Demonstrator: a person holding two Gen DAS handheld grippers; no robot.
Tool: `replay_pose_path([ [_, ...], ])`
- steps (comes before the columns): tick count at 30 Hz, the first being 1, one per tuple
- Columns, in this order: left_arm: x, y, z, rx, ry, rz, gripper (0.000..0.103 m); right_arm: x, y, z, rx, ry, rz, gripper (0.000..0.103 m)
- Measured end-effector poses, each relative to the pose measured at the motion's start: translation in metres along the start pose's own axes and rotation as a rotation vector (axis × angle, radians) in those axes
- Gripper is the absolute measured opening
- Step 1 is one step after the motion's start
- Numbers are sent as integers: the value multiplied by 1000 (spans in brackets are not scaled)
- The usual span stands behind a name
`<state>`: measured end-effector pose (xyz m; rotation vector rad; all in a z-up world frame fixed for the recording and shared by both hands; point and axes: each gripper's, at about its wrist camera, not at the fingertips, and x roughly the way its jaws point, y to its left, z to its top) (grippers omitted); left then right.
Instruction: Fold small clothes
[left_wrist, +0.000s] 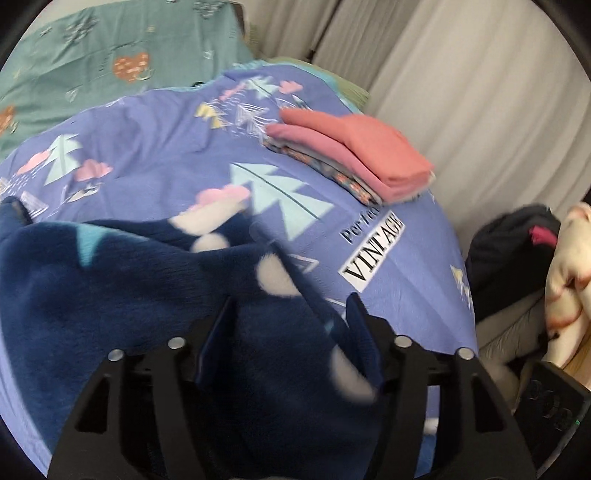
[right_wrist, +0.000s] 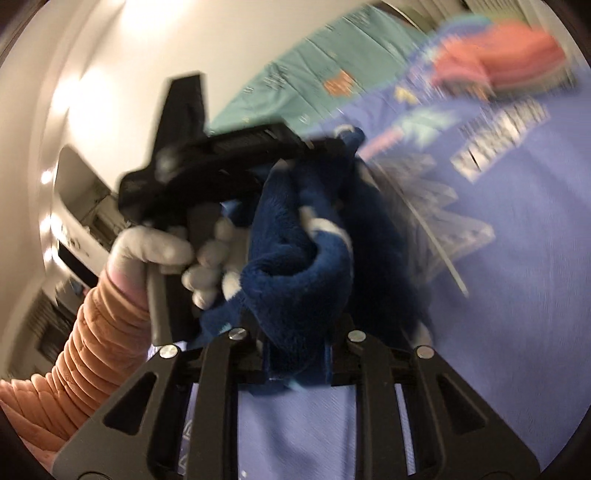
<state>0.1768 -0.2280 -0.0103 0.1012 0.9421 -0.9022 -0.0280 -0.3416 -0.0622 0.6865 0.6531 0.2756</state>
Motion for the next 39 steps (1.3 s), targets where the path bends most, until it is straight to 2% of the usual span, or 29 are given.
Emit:
replay_pose_path([
  [4, -3, -3, -1, 14, -24, -22, 63, 5, -28, -7, 135, 41, 67, 24],
  [6, -13, -6, -2, 24, -63, -26, 63, 4, -27, -8, 120, 47, 59, 27],
  [9, -52, -10, -7, 39, -163, -38, 63, 1, -20, -10, 73, 40, 33, 27],
  [12, -89, -4, -16, 72, -227, 46, 64, -2, -23, -13, 77, 40, 22, 31],
  [14, -110, 8, -29, 116, -248, 145, 65, -4, -27, -14, 85, 38, 12, 34],
  [18, -112, 31, -57, 147, -173, 260, 65, -6, -29, -12, 85, 30, 1, 35],
  [19, -107, 32, -64, 163, -147, 283, 62, -6, -28, -10, 83, 28, -5, 36],
  [20, -101, 32, -70, 186, -127, 296, 54, -5, -28, -8, 82, 26, -11, 36],
  [23, -87, 17, -79, 276, -134, 341, 46, -9, -24, -2, 69, 12, -62, 36],
  [26, -79, 10, -73, 300, -119, 343, 45, -30, -16, 3, 21, -59, -175, 40],
  [28, -66, 8, -66, 313, -80, 351, 45, -45, -9, 9, -9, -111, -219, 35],
  [32, -43, 8, -61, 313, -48, 372, 46, -56, 17, 15, -109, -146, -182, 26],
  [35, -35, 4, -55, 310, -46, 369, 47, -43, 38, 15, -177, -120, -130, 24],
  [37, -31, 2, -54, 317, -47, 373, 48, -20, 46, 19, -218, -94, -110, 24],
  [39, -29, 4, -54, 312, -51, 366, 49, -1, 40, 18, -222, -62, -187, 23],
])
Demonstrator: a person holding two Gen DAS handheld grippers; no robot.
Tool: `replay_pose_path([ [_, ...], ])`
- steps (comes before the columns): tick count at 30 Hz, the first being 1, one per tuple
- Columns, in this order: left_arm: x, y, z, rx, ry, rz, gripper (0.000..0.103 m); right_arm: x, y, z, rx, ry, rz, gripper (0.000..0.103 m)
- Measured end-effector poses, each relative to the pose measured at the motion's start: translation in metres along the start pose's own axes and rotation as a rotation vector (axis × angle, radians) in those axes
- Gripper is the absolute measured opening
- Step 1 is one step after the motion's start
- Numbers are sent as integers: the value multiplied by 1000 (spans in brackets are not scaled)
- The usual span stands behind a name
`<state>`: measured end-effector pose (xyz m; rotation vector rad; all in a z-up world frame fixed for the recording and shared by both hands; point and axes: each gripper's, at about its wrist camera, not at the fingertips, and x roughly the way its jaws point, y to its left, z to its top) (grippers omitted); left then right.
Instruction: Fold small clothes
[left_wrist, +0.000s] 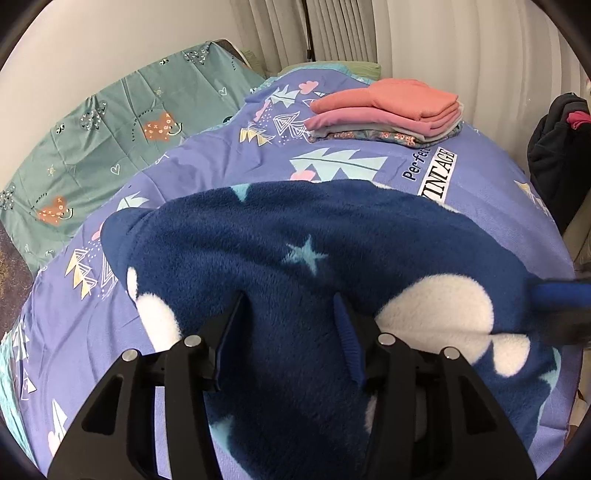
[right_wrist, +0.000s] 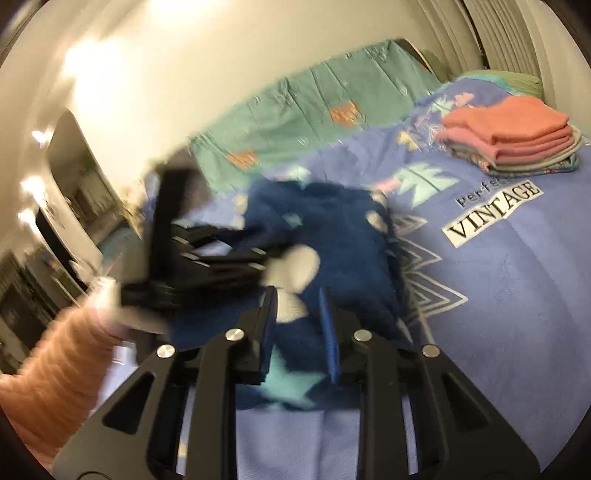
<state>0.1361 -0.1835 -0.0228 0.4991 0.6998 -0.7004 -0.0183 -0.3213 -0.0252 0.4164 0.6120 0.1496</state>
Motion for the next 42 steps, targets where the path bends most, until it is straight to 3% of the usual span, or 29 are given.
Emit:
replay_pose_path([
  [2, 1, 0, -1, -8, -9, -9, 51, 26, -14, -9, 22, 37, -73, 22],
  [4, 1, -3, 0, -7, -20, -8, 52, 30, -19, -17, 15, 16, -55, 23],
  [9, -19, 11, 10, -21, -81, -41, 58, 30, -11, -18, -45, 60, -98, 24],
  [13, -29, 53, 23, -131, -143, 33, 56, 32, -15, -17, -49, 70, -101, 25],
  [16, -9, 87, 31, -181, -113, 85, 36, 31, -14, -17, -48, 72, -103, 25],
  [17, 5, 97, 32, -197, -84, 100, 35, 31, -14, -17, -47, 73, -101, 25],
  [21, 70, 107, 22, -201, 39, 30, 37, 32, -13, -14, -53, 81, -101, 25],
  [28, 91, 94, 33, -156, 61, 103, 38, 40, -16, -8, -32, 81, -132, 27],
  [30, 75, 93, 31, -156, 19, 145, 40, 39, -20, -9, -13, 89, -107, 27],
  [33, 40, 94, 25, -199, -39, 183, 61, 37, -24, -12, -13, 90, -82, 27],
  [35, 2, 93, 13, -229, -98, 151, 63, 37, -25, -12, -13, 89, -76, 27],
  [38, -53, 77, -14, -213, -175, 148, 81, 37, -26, -11, -13, 88, -73, 28],
  [42, -105, 42, -60, -171, -201, 117, 89, 36, -26, -12, -16, 82, -69, 28],
])
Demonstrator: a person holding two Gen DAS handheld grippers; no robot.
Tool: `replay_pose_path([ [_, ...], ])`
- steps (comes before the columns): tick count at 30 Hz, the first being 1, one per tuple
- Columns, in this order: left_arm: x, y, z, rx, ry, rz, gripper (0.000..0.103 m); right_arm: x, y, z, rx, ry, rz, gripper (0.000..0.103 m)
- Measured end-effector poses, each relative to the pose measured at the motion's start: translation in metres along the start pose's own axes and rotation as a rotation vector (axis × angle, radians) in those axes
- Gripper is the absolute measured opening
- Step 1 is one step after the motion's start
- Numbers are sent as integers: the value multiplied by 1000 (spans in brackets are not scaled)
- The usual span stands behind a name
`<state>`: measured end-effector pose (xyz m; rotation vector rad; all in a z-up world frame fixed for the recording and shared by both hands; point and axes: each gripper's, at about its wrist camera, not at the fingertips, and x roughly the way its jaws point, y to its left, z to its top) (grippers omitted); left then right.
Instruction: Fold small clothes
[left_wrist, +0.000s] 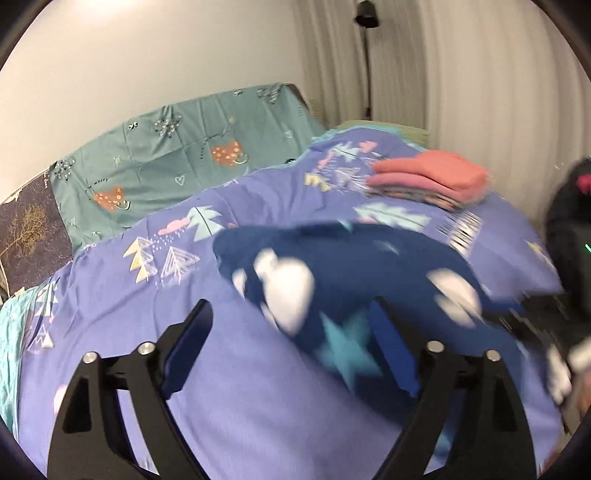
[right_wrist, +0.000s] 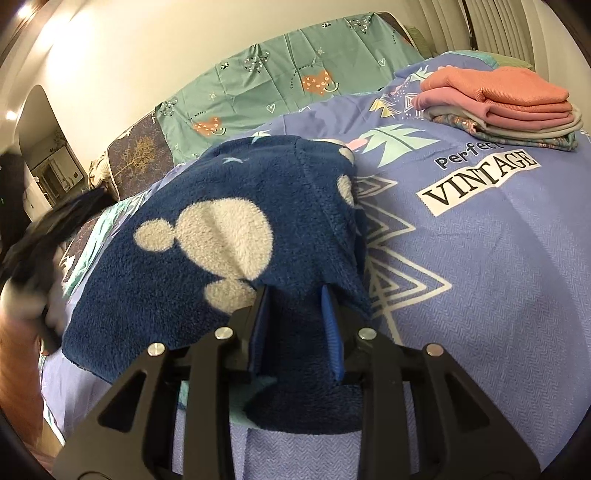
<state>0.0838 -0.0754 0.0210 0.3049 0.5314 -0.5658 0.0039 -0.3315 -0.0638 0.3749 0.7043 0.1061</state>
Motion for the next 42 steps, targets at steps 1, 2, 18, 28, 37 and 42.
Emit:
replay_pose_path([
  [1, -14, -9, -12, 10, 3, -14, 89, 0, 0, 0, 0, 0, 1, 28],
  [2, -29, -22, -26, 31, 12, -38, 90, 0, 0, 0, 0, 0, 2, 28],
  [18, 36, -116, -61, 281, 115, 307, 95, -5, 8, -4, -29, -41, -86, 35],
  [28, 22, -103, -76, 365, 172, 316, 93, 0, 0, -6, -11, -10, -125, 77],
  [37, -50, -55, -60, 99, 203, -102, 55, -2, -13, -8, 36, 12, -50, 77],
  [42, -55, -39, -13, 53, 7, -70, 53, -8, -1, -5, 4, 1, -85, 74],
])
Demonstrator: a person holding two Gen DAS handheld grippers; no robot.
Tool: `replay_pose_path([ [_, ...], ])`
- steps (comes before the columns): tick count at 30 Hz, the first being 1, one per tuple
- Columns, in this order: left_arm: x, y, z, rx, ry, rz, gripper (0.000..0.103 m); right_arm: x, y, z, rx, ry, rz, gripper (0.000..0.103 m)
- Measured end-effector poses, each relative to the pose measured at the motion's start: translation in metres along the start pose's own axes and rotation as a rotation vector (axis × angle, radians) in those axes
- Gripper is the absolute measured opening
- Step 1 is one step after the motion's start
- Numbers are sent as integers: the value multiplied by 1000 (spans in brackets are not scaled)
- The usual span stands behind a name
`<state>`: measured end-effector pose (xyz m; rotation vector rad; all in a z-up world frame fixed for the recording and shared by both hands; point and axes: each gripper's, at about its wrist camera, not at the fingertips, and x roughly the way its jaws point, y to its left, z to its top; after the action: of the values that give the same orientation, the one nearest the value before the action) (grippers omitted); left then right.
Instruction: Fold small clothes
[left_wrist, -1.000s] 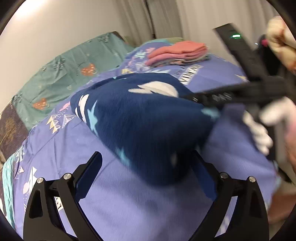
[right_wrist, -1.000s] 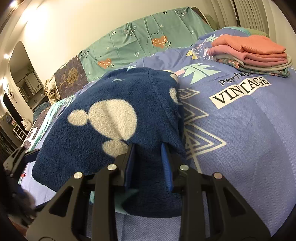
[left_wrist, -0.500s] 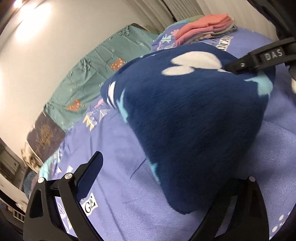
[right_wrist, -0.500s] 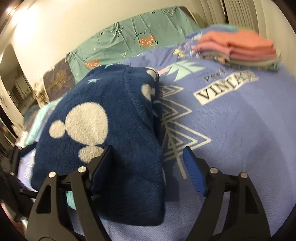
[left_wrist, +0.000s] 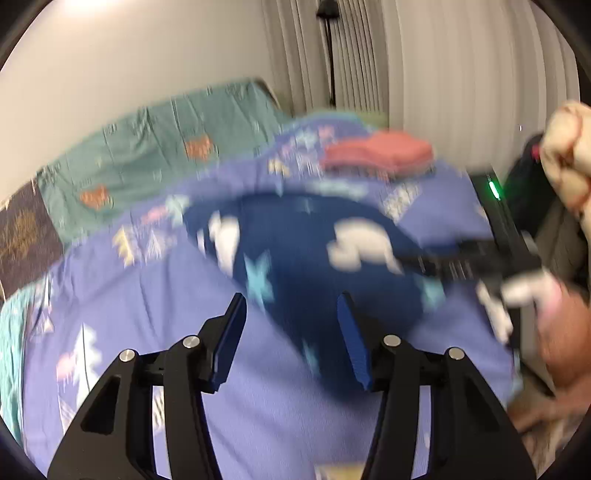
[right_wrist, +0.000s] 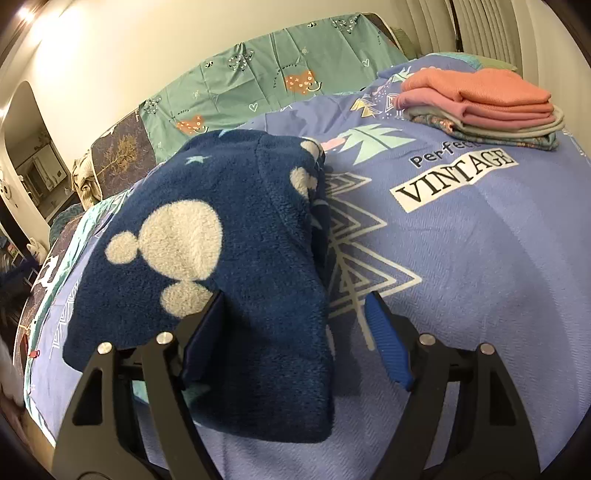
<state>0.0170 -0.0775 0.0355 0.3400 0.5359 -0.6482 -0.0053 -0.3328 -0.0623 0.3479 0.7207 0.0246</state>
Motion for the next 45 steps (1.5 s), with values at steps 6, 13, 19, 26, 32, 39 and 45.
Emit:
replay_pose_path([
  [6, 108, -21, 5, 29, 144, -50, 53, -51, 11, 14, -12, -178, 23, 15],
  [13, 108, -36, 2, 59, 142, -14, 51, -35, 28, 26, -68, -150, 108, 15],
  [19, 107, -24, -1, 43, 99, -51, 53, 26, 11, 13, -27, -35, 38, 12],
  [26, 91, 2, 30, -28, 22, -44, 57, 30, 18, 13, -83, -25, 5, 13],
  [32, 117, 44, 73, -97, -36, -22, 57, 22, 22, 7, -97, -29, 0, 13],
  [39, 235, 68, 44, -110, 167, -38, 59, 23, 27, 5, -122, -34, -32, 13],
  [45, 222, 62, 49, -78, 172, 0, 59, 22, 30, 8, -151, -10, -37, 14],
])
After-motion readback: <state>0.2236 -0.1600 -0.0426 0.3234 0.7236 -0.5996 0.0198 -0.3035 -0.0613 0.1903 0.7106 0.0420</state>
